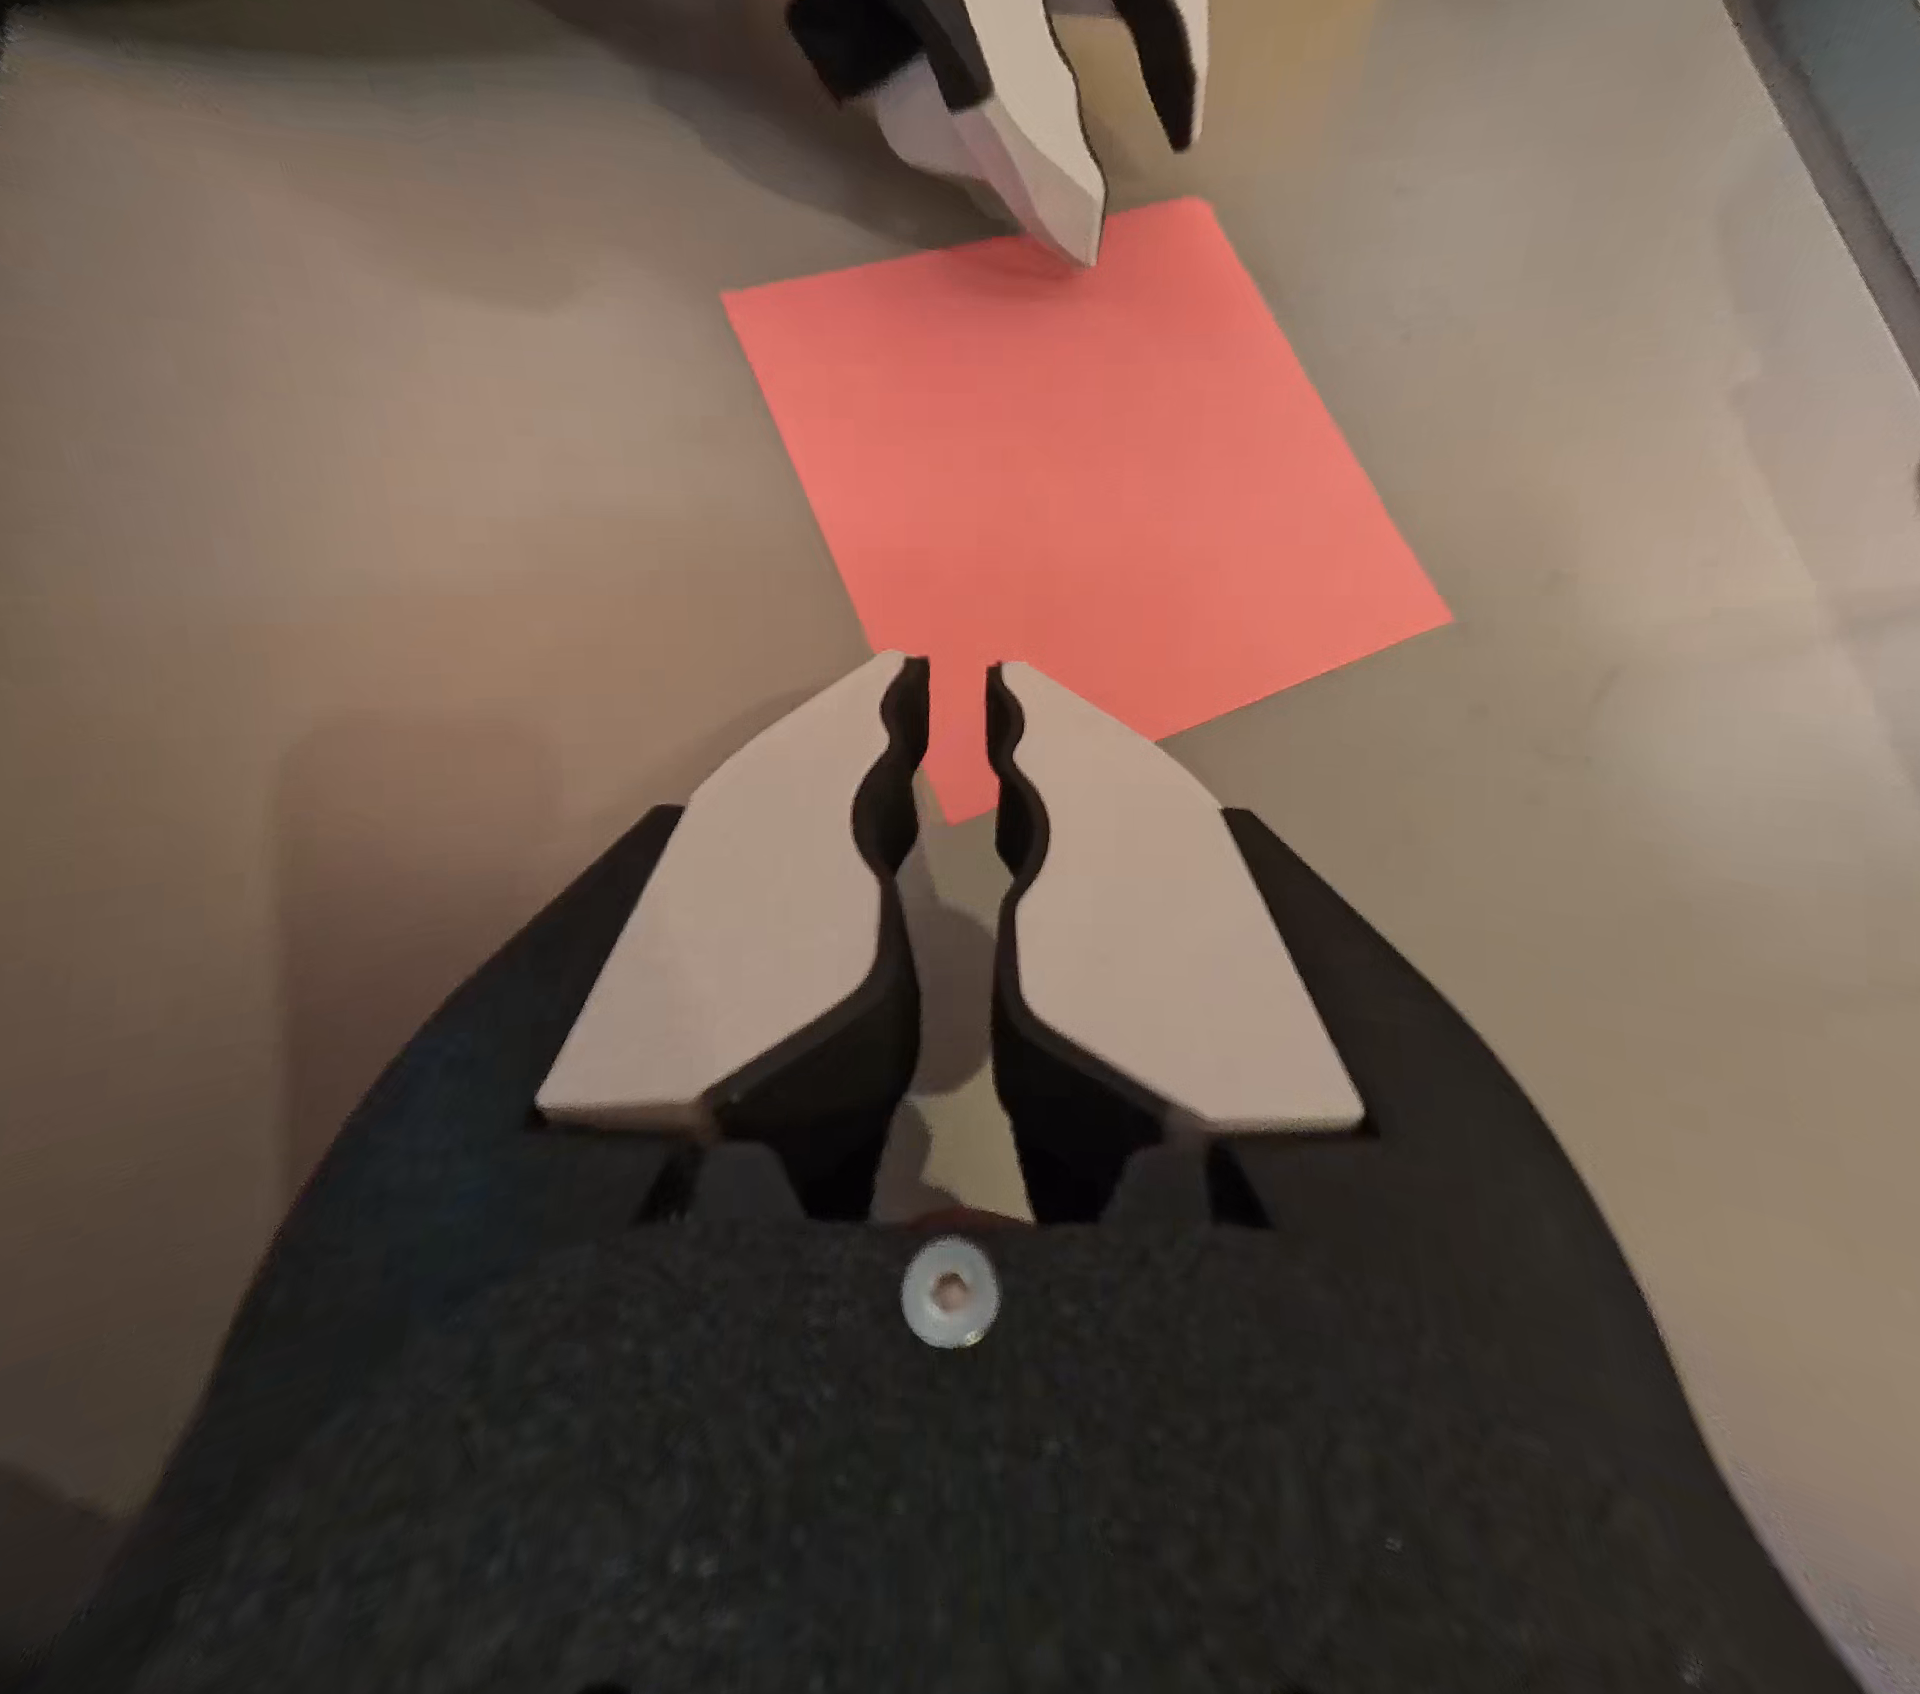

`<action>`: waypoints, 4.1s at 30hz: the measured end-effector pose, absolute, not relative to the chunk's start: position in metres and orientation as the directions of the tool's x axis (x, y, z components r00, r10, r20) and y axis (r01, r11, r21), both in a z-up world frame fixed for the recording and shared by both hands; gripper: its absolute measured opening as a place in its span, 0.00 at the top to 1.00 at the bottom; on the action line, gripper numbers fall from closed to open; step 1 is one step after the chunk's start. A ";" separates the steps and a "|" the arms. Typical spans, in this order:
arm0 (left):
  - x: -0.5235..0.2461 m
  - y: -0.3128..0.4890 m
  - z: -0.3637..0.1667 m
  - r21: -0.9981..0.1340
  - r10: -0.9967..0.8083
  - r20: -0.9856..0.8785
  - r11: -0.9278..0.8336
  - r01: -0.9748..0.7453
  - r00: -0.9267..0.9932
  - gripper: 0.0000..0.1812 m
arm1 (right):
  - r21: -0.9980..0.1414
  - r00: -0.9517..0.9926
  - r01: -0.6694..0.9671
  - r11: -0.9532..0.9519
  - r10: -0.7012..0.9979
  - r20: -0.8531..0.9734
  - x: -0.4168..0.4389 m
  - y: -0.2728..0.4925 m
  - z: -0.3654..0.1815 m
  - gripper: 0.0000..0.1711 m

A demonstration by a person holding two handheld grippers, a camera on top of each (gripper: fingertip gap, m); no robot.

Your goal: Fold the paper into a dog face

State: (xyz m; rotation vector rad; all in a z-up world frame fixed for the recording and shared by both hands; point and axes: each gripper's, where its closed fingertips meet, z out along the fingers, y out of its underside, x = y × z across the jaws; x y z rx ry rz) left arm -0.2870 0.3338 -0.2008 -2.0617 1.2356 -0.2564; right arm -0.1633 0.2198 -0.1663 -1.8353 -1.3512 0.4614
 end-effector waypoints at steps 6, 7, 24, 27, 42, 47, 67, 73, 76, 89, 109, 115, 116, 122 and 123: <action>-0.259 0.282 -0.188 -0.716 -0.903 0.055 -0.334 -0.613 0.427 0.80 | -0.719 0.424 0.658 -0.221 0.898 0.112 -0.155 0.224 -0.184 0.87; -0.253 0.264 -0.188 -0.713 -0.917 0.077 -0.325 -0.621 0.391 0.80 | -0.718 0.416 0.655 -0.238 0.906 0.080 -0.159 0.222 -0.189 0.88; -0.293 0.218 -0.209 -0.554 -0.884 -0.034 -0.371 -0.745 0.466 0.88 | -0.713 0.345 0.699 -0.052 0.898 0.273 -0.205 0.194 -0.156 0.86; -0.307 0.220 -0.209 -0.563 -0.851 -0.048 -0.409 -0.719 0.522 0.86 | -0.696 0.305 0.717 0.043 0.878 0.368 -0.205 0.249 -0.157 0.85; -0.312 0.213 -0.171 -0.748 -0.594 -0.105 -0.482 -0.457 0.798 0.68 | -0.598 0.765 0.526 -0.604 0.644 0.022 -0.159 0.265 -0.210 0.77; -0.291 0.181 -0.176 -0.744 -0.624 -0.176 -0.422 -0.518 0.761 0.57 | -0.665 0.925 0.271 -0.696 0.380 -0.021 -0.164 0.212 -0.210 0.56; -0.277 0.165 -0.193 -0.676 -0.731 0.103 -0.549 -0.491 0.675 0.60 | -0.878 0.762 0.374 -0.298 0.639 0.107 -0.140 0.225 -0.130 0.59; -0.271 0.175 -0.208 -0.681 -0.688 0.035 -0.547 -0.486 0.725 0.59 | -0.803 0.597 0.512 -0.304 0.798 0.079 -0.170 0.270 -0.148 0.61; -0.273 0.178 -0.210 -0.687 -0.690 -0.007 -0.523 -0.505 0.724 0.64 | -0.765 0.482 0.554 -0.328 0.876 -0.026 -0.180 0.275 -0.164 0.65; -0.266 0.179 -0.210 -0.681 -0.687 -0.005 -0.529 -0.506 0.726 0.65 | -0.691 0.407 0.577 -0.435 0.887 -0.219 -0.173 0.276 -0.202 0.70; -0.264 0.179 -0.210 -0.684 -0.693 -0.004 -0.524 -0.507 0.721 0.64 | -0.524 -0.009 0.424 -0.739 0.576 -0.818 -0.211 0.201 -0.148 0.74; -0.264 0.179 -0.211 -0.683 -0.695 -0.005 -0.523 -0.510 0.719 0.64 | -0.436 -0.116 0.359 -0.825 0.424 -0.898 -0.204 0.189 -0.133 0.68; -0.264 0.179 -0.210 -0.682 -0.695 -0.005 -0.523 -0.511 0.719 0.64 | -0.439 -0.077 0.341 -0.831 0.441 -0.894 -0.206 0.197 -0.138 0.69; -0.264 0.178 -0.211 -0.679 -0.698 -0.005 -0.523 -0.515 0.716 0.64 | -0.525 0.132 0.264 -0.809 0.570 -0.811 -0.211 0.244 -0.154 0.84; -0.264 0.177 -0.211 -0.679 -0.698 -0.005 -0.523 -0.516 0.716 0.64 | -0.530 0.164 0.262 -0.806 0.579 -0.799 -0.209 0.249 -0.158 0.85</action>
